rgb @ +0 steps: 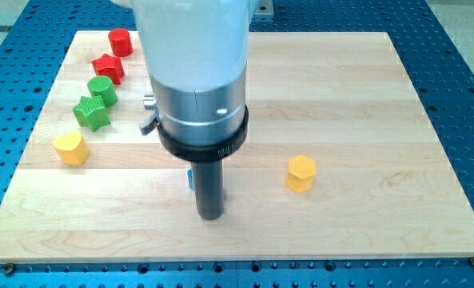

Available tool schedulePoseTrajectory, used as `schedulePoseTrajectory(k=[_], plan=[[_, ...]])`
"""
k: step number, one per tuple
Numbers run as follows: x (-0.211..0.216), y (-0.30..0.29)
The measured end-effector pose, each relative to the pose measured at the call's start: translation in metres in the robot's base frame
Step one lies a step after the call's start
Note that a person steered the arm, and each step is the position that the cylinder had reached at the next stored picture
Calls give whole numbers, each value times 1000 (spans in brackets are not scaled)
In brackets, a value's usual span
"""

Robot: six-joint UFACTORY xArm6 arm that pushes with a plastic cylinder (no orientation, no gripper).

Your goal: Place the blue blocks and yellow hexagon in the vertical line

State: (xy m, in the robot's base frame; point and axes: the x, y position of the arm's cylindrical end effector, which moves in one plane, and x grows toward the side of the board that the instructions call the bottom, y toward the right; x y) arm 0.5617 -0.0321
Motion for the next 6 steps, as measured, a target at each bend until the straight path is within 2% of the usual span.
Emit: schedulePoseTrajectory(k=[1, 2, 4, 5, 6], plan=[[1, 25], [-14, 100], [-64, 193], [-125, 129], [-107, 156]])
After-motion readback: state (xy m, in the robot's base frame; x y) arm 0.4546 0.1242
